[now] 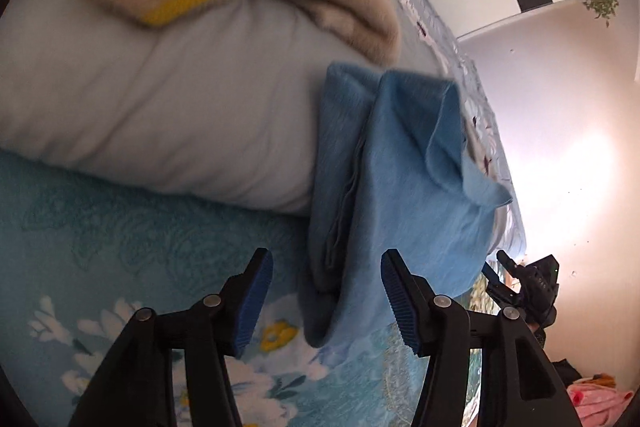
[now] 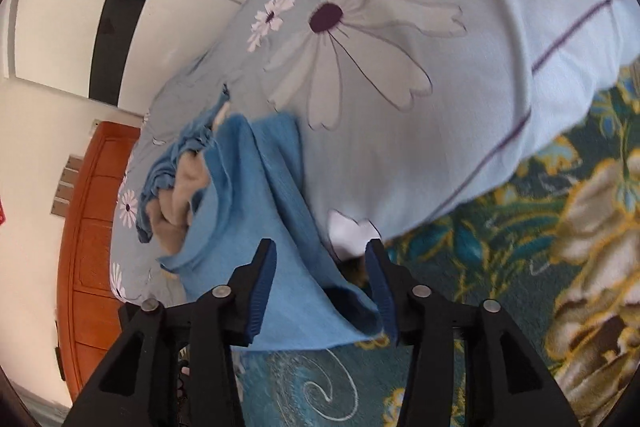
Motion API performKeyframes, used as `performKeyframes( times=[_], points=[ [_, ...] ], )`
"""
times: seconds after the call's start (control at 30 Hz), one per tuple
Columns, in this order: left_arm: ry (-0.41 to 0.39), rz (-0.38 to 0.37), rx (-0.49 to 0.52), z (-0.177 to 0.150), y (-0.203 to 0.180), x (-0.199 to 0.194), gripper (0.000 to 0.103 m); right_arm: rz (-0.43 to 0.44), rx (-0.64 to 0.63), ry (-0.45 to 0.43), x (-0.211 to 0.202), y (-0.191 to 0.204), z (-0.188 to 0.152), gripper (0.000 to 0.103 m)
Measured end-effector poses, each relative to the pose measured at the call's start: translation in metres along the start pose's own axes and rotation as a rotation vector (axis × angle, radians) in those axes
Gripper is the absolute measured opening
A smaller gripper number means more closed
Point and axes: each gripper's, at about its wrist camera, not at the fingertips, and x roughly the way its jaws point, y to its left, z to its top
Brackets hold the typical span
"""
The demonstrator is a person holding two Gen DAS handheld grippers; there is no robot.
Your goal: Fold clothes
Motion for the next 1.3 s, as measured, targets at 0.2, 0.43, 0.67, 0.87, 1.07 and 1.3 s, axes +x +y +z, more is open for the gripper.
performKeyframes(
  times=[0.2, 0.43, 0.67, 0.87, 1.07, 1.3],
  points=[
    [0.041, -0.066, -0.047, -0.001, 0.014, 0.027, 0.062, 0.023, 0.015, 0.040, 0.030, -0.011, -0.004, 0.059],
    [0.023, -0.088, -0.026, -0.005, 0.018, 0.019, 0.061, 0.048, -0.020, 0.058, 0.046, -0.002, 0.002, 0.058],
    [-0.009, -0.121, -0.101, -0.021, 0.028, 0.011, 0.023, 0.070, -0.017, 0.070, 0.038, 0.007, 0.001, 0.020],
    [-0.017, -0.104, -0.087, -0.037, 0.015, -0.009, 0.011, 0.083, -0.004, 0.094, 0.024, 0.026, -0.005, 0.015],
    [0.017, -0.071, -0.047, -0.071, 0.010, -0.055, 0.011, 0.092, -0.030, 0.118, -0.001, 0.045, -0.035, 0.015],
    [0.077, -0.044, -0.078, -0.169, 0.035, -0.097, 0.011, 0.106, 0.018, 0.173, -0.034, 0.029, -0.108, 0.015]
  ],
)
